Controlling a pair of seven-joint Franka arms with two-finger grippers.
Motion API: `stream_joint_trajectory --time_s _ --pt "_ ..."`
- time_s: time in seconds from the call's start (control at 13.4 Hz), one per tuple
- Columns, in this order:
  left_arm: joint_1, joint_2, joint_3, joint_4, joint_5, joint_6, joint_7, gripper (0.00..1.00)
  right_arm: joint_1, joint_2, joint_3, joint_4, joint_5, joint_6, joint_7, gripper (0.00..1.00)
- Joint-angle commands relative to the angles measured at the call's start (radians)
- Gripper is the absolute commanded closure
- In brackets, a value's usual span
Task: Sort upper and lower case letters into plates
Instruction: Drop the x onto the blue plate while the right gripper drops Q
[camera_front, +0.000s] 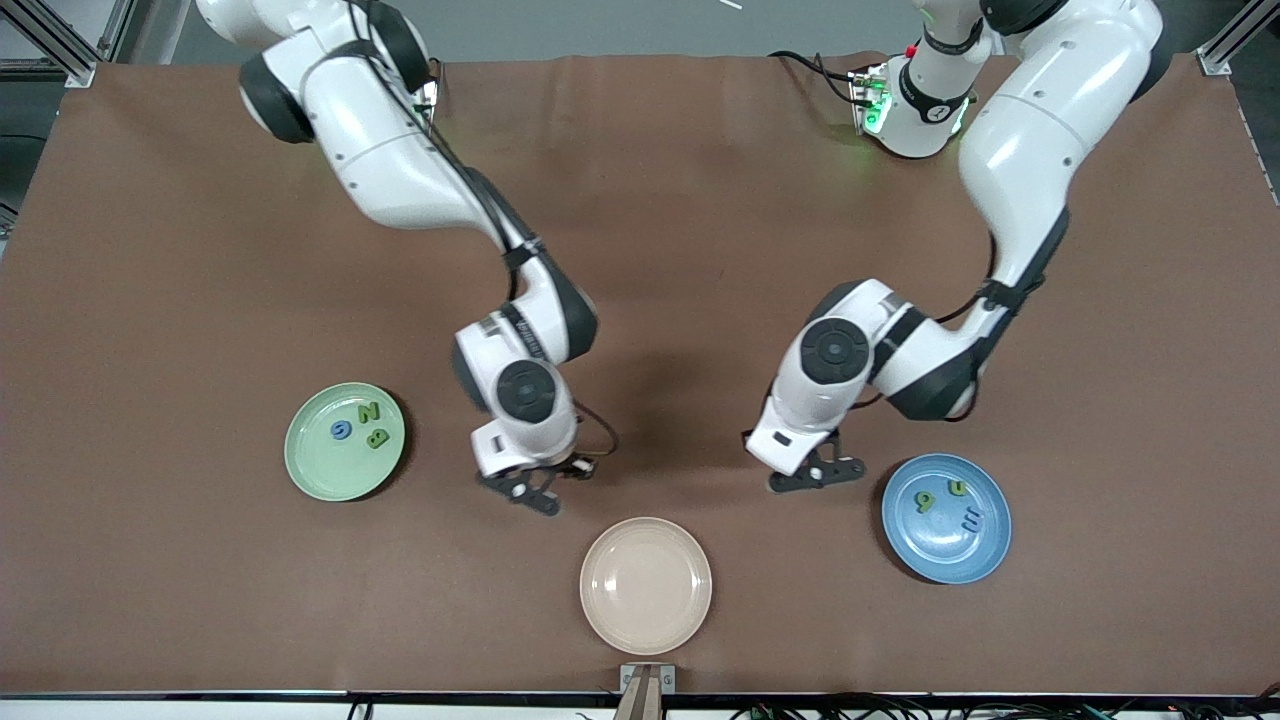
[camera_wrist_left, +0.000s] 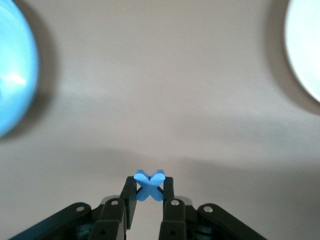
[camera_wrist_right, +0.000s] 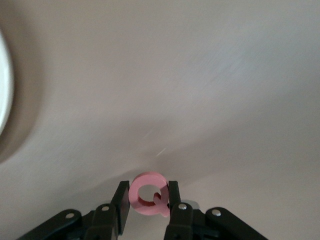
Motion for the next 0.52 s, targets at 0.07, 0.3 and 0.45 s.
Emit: stream_joint_trajectory --time_s 0.07,0.3,0.45 --pt "0.112 -0.035 -0.001 -0.025 0.032 -0.023 0.199 0.99 -0.166 -0.278 0.023 -0.371 0.009 0.033 -0.339 1.00" --pt "0.209 -0.025 -0.003 -0.023 0.113 -0.014 0.386 0.99 -0.318 -0.382 0.023 -0.623 0.009 0.215 -0.625 1.00" --pt "0.260 0.003 -0.001 -0.023 0.137 0.041 0.490 0.99 -0.381 -0.395 0.023 -0.714 0.009 0.312 -0.737 1.00"
